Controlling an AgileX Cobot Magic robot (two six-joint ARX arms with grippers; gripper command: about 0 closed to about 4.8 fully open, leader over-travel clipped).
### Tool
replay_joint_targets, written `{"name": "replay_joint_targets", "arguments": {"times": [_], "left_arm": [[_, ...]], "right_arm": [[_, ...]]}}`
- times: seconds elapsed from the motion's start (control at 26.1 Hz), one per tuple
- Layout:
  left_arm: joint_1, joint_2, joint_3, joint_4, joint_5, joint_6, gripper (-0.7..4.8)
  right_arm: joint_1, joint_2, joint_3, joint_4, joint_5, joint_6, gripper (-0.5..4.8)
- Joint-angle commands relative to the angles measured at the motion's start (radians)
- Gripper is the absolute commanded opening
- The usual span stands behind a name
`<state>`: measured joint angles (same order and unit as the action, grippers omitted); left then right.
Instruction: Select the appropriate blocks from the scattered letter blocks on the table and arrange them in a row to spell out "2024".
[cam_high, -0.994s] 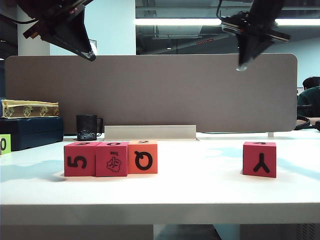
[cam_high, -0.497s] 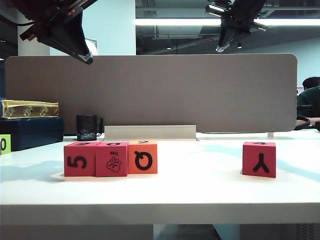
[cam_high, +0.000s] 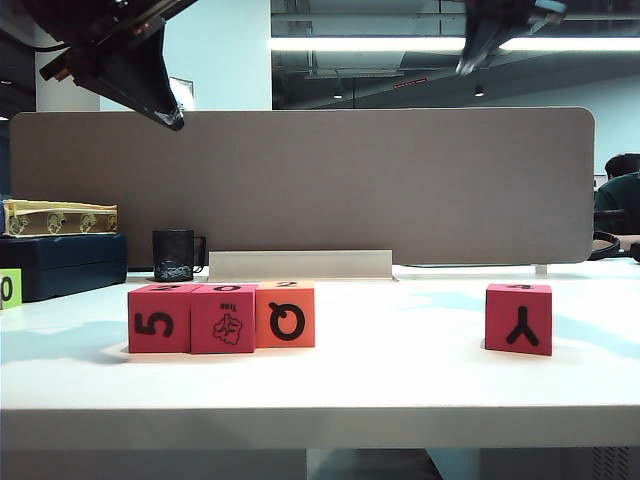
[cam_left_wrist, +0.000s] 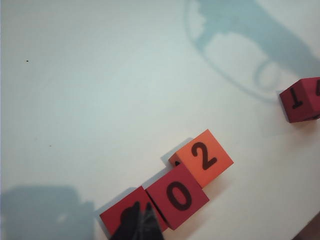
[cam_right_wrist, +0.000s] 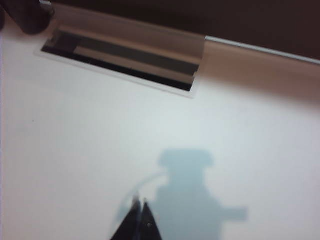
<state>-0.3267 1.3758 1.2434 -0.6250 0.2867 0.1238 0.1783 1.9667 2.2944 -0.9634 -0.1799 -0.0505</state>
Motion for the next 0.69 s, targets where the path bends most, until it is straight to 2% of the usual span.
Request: {"name": "replay_joint_targets", "arguments": {"times": [0.04, 0.57, 0.69], "left_arm": [[-0.002, -0.003, -0.002, 0.031, 0.005, 0.008, -0.06], [-0.002, -0.003, -0.002, 0.036, 0.005, 0.007, -0.06], [-0.002, -0.003, -0.002, 0.031, 0.005, 0.007, -0.06]], "right_arm": [[-0.023, -0.056, 0.004, -0.057, -0.002, -0.003, -0.01], [-0.056, -0.206, 0.002, -0.383, 0.005, -0.035, -0.01], [-0.056, -0.248, 0.002, -0.409, 0.015, -0.036, -0.01]]}}
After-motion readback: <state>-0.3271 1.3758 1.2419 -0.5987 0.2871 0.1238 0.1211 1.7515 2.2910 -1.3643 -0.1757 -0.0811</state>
